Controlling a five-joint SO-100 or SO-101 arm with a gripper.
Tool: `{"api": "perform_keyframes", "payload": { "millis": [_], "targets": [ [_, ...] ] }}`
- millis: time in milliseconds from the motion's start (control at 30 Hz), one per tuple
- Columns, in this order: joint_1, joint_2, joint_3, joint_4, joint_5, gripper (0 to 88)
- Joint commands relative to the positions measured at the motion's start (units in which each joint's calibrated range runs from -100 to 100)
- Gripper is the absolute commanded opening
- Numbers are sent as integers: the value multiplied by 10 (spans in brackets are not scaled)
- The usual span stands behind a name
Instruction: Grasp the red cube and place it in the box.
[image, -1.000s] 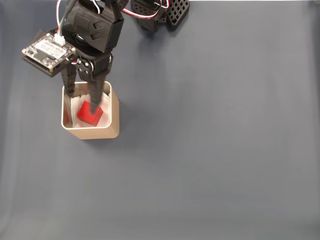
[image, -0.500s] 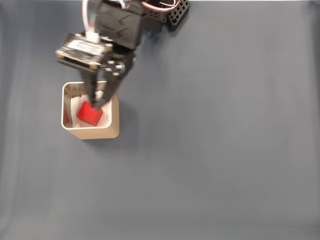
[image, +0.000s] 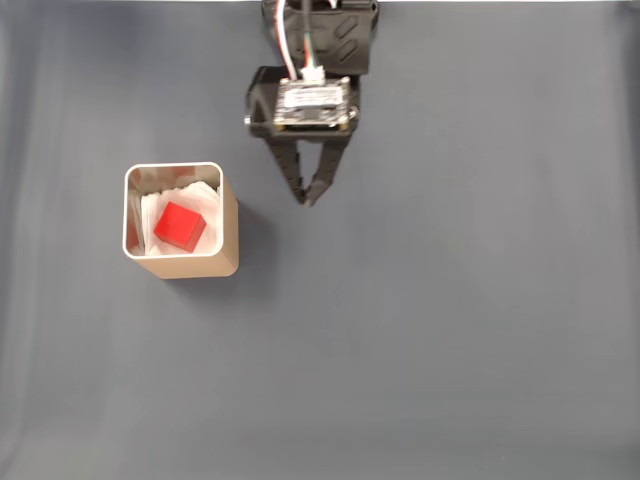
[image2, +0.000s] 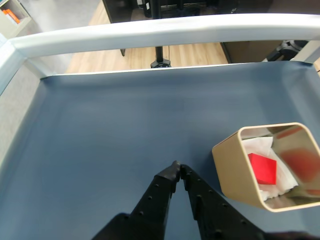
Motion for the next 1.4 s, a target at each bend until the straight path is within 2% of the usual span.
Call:
{"api": "perform_keyframes", "payload": {
  "millis": [0,567,867,1100,1367],
  "targets": [
    [-20,-64,56,2,6,1],
    [-23,-270,323,12,19,1],
    [8,-328,403,30,16,1],
    [2,-340,403,95,-3,1],
    [4,-350,403,229,-10,1]
  ]
}}
